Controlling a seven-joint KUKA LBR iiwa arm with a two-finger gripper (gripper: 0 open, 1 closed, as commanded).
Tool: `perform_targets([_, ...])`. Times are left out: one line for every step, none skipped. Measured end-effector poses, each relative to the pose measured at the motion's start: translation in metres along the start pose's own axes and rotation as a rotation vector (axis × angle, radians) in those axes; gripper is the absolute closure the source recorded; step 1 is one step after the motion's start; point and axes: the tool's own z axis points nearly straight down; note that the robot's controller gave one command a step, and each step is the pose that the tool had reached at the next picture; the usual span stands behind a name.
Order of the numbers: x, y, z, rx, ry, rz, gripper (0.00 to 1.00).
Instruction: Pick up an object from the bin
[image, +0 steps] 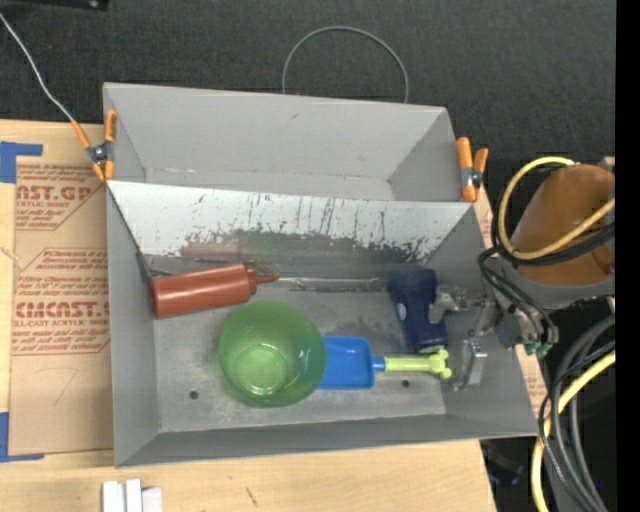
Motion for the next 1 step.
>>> perform_targets([-0.0017, 0.0007, -0.0047, 0.001, -0.007, -0.002, 0.00])
